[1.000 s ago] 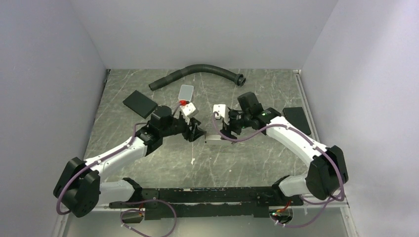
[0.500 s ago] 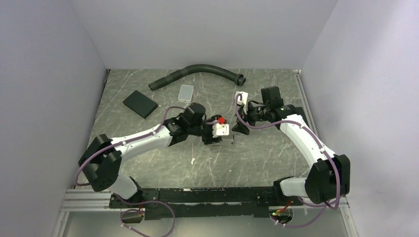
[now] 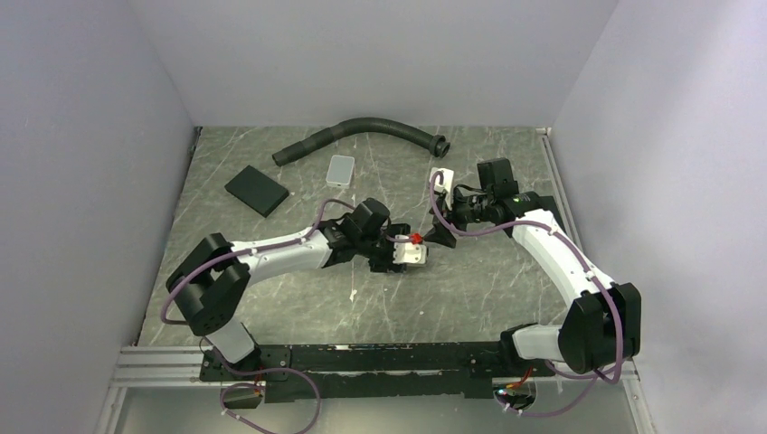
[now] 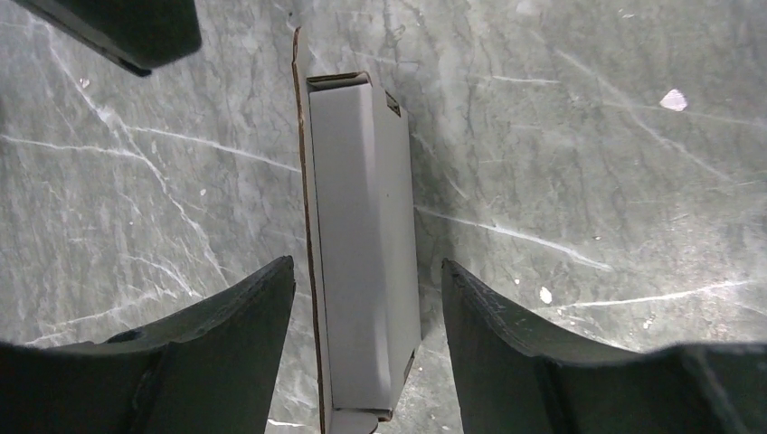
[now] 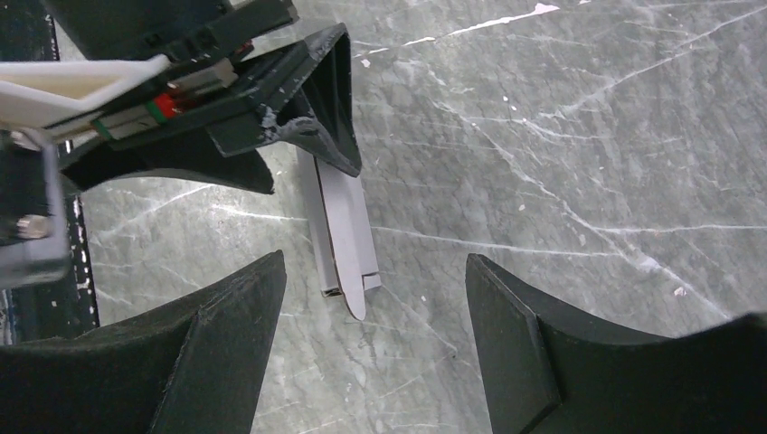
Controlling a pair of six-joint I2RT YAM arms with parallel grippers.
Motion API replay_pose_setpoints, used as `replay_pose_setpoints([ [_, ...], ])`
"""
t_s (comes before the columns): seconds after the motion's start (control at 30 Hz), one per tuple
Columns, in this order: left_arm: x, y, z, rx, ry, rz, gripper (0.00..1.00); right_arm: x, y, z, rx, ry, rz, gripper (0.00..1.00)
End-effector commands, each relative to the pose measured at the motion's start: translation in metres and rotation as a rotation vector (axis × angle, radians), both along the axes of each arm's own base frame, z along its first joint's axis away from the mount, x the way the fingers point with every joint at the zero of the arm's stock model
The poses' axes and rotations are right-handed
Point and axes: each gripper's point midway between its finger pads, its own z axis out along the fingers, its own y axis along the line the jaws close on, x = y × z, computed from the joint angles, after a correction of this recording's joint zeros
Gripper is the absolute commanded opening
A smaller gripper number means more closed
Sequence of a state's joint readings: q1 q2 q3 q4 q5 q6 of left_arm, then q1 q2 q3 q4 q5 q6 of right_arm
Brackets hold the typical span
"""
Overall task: Fold the paper box
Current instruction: Close the paper box at the center of the board.
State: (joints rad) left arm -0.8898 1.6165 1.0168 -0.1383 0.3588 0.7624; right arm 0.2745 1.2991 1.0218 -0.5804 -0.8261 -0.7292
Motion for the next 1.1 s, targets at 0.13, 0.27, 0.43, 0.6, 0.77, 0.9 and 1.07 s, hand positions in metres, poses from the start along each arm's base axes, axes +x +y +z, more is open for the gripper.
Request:
replay_pose_setpoints([
  [0.13,0.020,-0.012,0.006,0.006,-0.063,0.019,0.62,0.000,0.003,0.011,0.037,-0.015,0.024,0.76],
  [0.27,0.021,-0.011,0.001,0.023,-0.028,0.048,0.54,0.001,0.002,0.007,0.030,-0.008,0.018,0.75],
  [0.43,0.019,-0.009,-0.002,0.040,0.035,0.100,0.39,0.004,-0.001,0.001,0.020,-0.003,0.002,0.74],
  [0.6,0.014,-0.002,-0.007,0.060,0.099,0.157,0.34,0.009,-0.005,-0.010,-0.007,-0.045,0.003,0.72],
  [0.77,0.007,0.006,-0.007,0.054,0.155,0.219,0.32,0.008,-0.011,-0.021,0.012,-0.167,0.044,0.72],
  [0.9,0.002,0.009,-0.008,0.039,0.190,0.253,0.32,0.012,-0.019,-0.025,0.036,-0.179,0.034,0.73],
  [1.07,-0.001,0.012,-0.012,0.040,0.225,0.290,0.32,0.016,-0.021,-0.034,0.040,-0.204,0.032,0.71],
])
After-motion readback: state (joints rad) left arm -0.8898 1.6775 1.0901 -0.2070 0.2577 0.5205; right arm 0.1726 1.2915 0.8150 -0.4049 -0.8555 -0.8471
